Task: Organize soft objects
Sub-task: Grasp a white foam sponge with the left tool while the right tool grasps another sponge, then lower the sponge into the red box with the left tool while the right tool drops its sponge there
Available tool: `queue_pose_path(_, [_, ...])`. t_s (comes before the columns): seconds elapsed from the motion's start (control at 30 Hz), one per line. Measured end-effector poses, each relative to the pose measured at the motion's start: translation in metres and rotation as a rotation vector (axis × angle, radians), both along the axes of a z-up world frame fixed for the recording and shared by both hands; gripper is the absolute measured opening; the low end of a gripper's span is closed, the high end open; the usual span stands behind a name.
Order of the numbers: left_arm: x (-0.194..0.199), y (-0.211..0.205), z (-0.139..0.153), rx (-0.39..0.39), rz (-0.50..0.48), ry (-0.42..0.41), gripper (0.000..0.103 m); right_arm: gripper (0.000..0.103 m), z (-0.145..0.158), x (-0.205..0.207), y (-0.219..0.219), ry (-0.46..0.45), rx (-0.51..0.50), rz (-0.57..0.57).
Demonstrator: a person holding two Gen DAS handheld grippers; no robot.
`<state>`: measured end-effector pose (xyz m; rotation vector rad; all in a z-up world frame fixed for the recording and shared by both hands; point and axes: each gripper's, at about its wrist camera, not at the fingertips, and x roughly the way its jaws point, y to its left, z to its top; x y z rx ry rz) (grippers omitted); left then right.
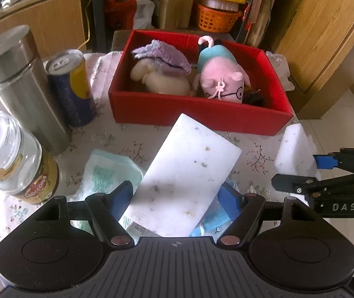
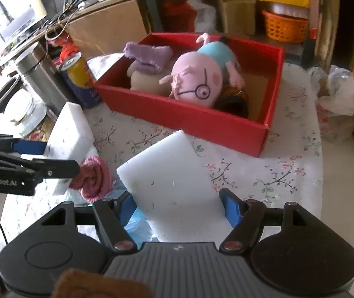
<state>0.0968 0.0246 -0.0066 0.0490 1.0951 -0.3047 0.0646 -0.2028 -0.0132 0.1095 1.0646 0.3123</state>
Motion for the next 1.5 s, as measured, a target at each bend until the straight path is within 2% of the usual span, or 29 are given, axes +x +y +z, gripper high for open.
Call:
queue_pose_path(0.27, [0.009, -0.012, 0.016, 0.009, 0.01, -0.066, 0.073, 0.043, 0.029, 0.004, -0.013, -0.069, 0.055, -0.088])
queue_pose_path(0.73, [0.03, -0.043, 0.046, 0.014, 0.015, -0.175, 0.074, 0.043, 0.066, 0.023, -0.014, -0.171, 0.063, -0.132])
queue_pose_path(1.07, [0.057, -0.059, 0.05, 0.012, 0.036, -0.193, 0.074, 0.043, 0.078, 0.046, -0.025, -0.208, 0.073, -0.187])
queue_pose_path(1.5, [0.082, -0.072, 0.047, 0.038, 0.055, -0.212, 0.075, 0.043, 0.075, 0.072, -0.049, -0.209, 0.061, -0.253])
